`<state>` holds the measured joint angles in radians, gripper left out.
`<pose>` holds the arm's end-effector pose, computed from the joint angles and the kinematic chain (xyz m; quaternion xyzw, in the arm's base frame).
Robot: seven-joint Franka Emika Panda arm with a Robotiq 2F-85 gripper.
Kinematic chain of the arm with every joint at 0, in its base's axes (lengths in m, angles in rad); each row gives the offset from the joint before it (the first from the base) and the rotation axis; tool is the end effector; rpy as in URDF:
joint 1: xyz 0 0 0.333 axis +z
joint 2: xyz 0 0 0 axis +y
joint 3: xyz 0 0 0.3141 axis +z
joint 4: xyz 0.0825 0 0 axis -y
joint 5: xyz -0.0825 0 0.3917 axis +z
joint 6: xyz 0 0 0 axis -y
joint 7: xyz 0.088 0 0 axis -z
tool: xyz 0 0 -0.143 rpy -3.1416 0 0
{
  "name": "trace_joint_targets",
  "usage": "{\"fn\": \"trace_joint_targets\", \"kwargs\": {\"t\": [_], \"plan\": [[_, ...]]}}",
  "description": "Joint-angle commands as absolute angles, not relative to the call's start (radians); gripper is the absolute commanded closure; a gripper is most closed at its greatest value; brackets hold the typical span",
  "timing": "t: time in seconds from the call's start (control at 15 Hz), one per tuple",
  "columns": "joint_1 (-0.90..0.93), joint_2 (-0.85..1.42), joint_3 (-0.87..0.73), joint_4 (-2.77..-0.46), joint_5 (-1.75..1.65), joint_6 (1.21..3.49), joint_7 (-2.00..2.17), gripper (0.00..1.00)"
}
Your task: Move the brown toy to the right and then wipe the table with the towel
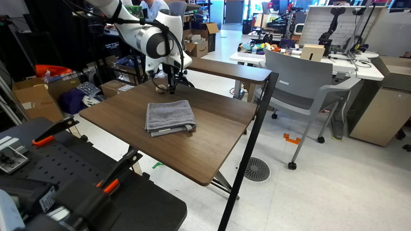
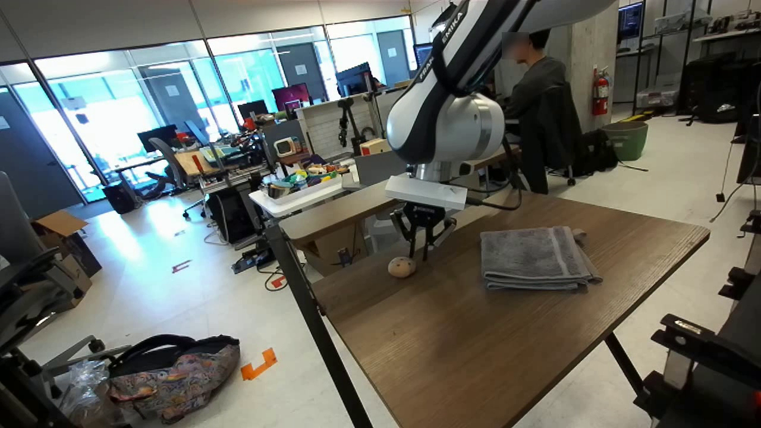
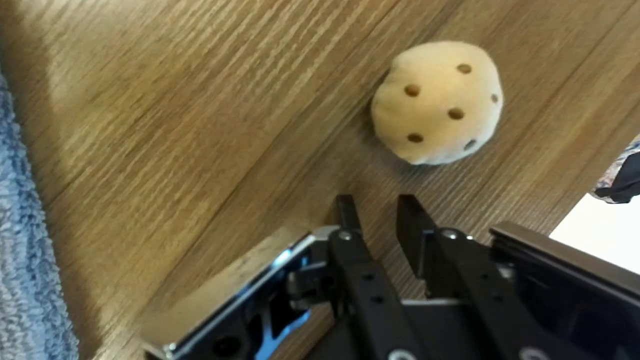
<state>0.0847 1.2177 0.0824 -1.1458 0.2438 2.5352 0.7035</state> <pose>0.7607 0.1132 0.0194 -0.9144 0.3792 -0.0292 0.1388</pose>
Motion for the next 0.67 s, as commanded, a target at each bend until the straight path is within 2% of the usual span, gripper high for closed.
{"fn": "trace_joint_targets", "kwargs": {"t": [0.0, 0.07, 0.13, 0.53, 0.6], "plan": [[0.071, 1.217, 0.104, -1.129, 0.274, 2.526, 0.631, 0.51], [0.068, 1.211, 0.108, -1.134, 0.273, 2.523, 0.610, 0.51], [0.127, 1.202, 0.108, -1.151, 0.271, 2.548, 0.646, 0.45], [0.216, 1.213, 0.122, -1.119, 0.262, 2.530, 0.651, 0.01], [0.223, 1.217, 0.121, -1.111, 0.262, 2.526, 0.652, 0.00]]}}
